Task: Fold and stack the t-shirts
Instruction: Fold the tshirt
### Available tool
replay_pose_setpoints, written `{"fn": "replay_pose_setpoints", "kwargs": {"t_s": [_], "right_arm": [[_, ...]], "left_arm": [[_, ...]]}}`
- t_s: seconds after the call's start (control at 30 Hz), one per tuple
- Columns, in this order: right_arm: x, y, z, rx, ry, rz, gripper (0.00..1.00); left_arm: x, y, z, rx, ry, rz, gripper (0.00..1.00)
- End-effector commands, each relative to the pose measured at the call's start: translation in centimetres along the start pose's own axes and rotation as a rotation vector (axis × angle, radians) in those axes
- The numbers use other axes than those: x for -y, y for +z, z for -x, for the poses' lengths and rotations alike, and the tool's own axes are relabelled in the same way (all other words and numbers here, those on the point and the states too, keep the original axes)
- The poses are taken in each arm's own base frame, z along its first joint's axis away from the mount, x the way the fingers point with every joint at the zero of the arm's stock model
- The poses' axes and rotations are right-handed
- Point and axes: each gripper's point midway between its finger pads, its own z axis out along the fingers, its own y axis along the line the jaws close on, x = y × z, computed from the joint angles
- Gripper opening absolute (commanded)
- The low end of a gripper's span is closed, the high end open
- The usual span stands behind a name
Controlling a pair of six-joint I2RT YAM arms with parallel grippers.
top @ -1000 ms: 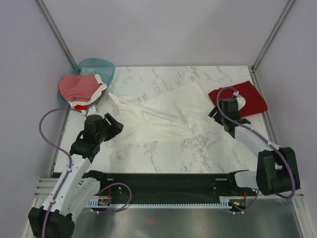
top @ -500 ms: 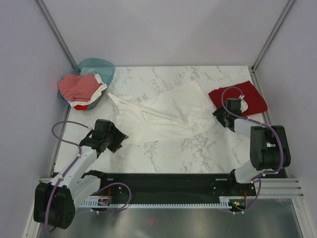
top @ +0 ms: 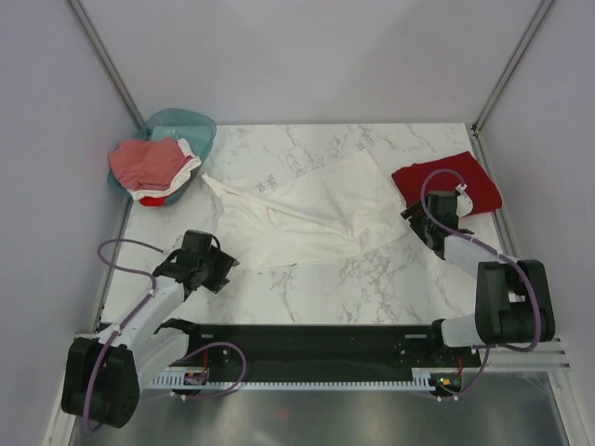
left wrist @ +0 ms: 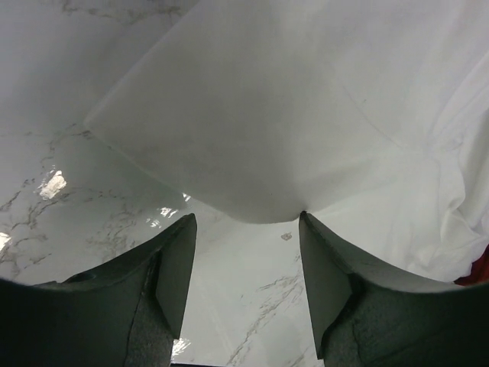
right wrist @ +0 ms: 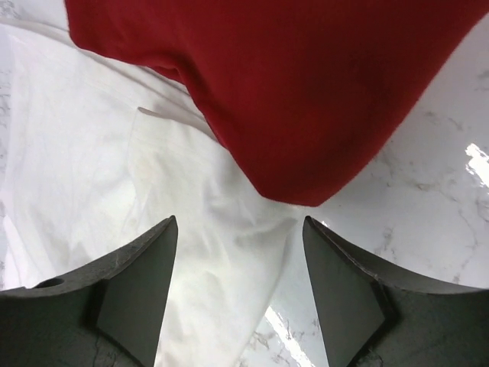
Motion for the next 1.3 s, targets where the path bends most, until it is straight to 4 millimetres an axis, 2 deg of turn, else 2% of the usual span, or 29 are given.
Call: {"fn": "replay_pose_setpoints", "kwargs": {"t_s": [0.0, 0.1, 0.4, 0.5, 0.53, 0.57, 0.6, 0.63, 0.73, 0.8, 0.87, 0.97, 1.1, 1.27], "right_arm": [[0.4, -1.6, 1.6, 0.084, -0.004, -0.01, 0.74], [0.6, -1.7, 1.4, 0.082, 0.001, -0.006, 0.73], [1.6, 1.3, -1.8, -0.031, 0.027, -0.033, 0.62], [2.1, 2.1, -2.5, -0.056, 0.033, -0.05, 0.51], [2.1, 2.2, -2.5, -0.059, 0.034, -0.051, 0.4], [2.1, 2.2, -2.6, -0.059, 0.034, -0.054, 0.36], [2.2, 2.1, -2.5, -0.055, 0.033, -0.054, 0.31], [2.1, 1.8, -2.2, -0.045, 0.032, -0.051, 0.21], [2.1, 1.0, -1.2, -0.003, 0.031, -0.057, 0.07], [2.1, 0.5, -0.8, 0.017, 0.029, -0.059, 0.06], [2.0, 0.0, -0.4, 0.032, 0.032, -0.057, 0.01], [1.8, -0.3, -0.2, 0.037, 0.031, -0.048, 0.0], [1.7, -0.5, -0.4, 0.028, 0.028, -0.035, 0.0], [1.6, -0.6, -0.4, 0.025, 0.027, -0.029, 0.0]], "left_arm": [[-0.5, 0.0, 1.1, 0.071, -0.069, 0.016, 0.64], [-0.6, -0.2, 1.1, 0.081, -0.092, 0.01, 0.64], [-1.5, -0.5, 0.8, 0.081, -0.193, 0.014, 0.64], [-1.6, -0.5, 0.6, 0.078, -0.22, 0.013, 0.63], [-1.7, -0.4, 0.6, 0.076, -0.225, 0.014, 0.62], [-1.7, -0.4, 0.6, 0.076, -0.231, 0.017, 0.62], [-1.7, -0.4, 0.6, 0.078, -0.231, 0.019, 0.62], [-1.8, -0.4, 0.6, 0.078, -0.232, 0.022, 0.61], [-1.8, -0.3, 0.7, 0.081, -0.23, 0.032, 0.61], [-2.0, -0.2, 0.7, 0.084, -0.229, 0.044, 0.61], [-1.9, -0.1, 0.7, 0.086, -0.234, 0.048, 0.62], [-2.3, 0.2, 0.7, 0.092, -0.241, 0.076, 0.62], [-2.6, 0.4, 1.6, 0.149, -0.291, 0.089, 0.62], [-1.8, -0.2, 2.7, 0.203, -0.343, 0.02, 0.64]]}}
